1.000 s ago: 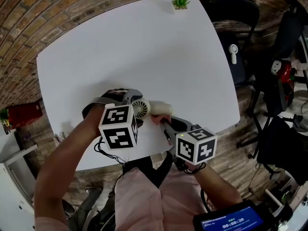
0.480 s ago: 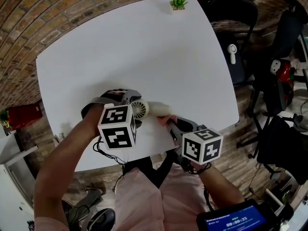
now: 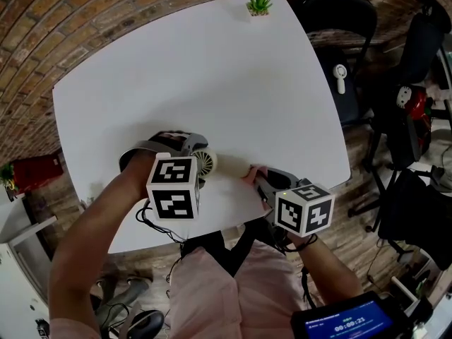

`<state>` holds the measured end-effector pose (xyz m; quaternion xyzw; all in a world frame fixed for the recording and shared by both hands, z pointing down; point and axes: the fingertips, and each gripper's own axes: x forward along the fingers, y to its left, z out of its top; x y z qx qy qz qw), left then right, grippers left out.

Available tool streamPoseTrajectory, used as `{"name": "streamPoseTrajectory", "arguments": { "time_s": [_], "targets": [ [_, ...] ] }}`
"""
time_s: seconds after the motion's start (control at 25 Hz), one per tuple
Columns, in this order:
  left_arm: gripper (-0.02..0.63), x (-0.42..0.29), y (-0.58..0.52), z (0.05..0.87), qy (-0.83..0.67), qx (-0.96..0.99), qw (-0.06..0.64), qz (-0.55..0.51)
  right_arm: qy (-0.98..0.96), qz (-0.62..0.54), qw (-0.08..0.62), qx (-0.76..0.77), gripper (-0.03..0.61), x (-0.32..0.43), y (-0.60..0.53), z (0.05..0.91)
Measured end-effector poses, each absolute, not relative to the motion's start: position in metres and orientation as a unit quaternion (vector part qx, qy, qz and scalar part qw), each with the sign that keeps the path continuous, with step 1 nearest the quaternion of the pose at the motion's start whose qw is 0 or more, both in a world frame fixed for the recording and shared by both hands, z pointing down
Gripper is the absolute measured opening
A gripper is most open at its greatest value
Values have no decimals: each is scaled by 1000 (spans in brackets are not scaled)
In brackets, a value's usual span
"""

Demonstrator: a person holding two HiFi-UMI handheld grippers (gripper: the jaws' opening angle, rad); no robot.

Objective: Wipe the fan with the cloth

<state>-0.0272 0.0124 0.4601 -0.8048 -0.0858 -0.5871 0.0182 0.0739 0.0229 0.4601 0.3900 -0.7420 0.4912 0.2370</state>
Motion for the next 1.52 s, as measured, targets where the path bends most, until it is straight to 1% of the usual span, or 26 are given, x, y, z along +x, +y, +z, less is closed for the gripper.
{"name": "streamPoseTrajectory", "arguments": {
  "time_s": [0.52,0.8,1.0,1.2,1.4,1.52],
  "targets": [
    [357,-28,17,463,-169,-764,85,-617,-750,484,244,379,31,74,19,461],
    [359,-27,18,465,-175,-760,91,-619,-775,461,258,345,31,75,3,456],
    [362,-27,18,466,-177,-759,91,-620,-820,430,273,260,31,62,-7,447],
    [367,-27,19,469,-183,-754,93,-624,-862,364,322,144,32,41,-8,447],
    [374,-27,21,476,-200,-739,108,-634,-882,333,328,60,32,21,-12,445],
    [374,-26,22,477,-202,-742,102,-632,-889,325,321,15,32,10,-10,442]
  ]
}}
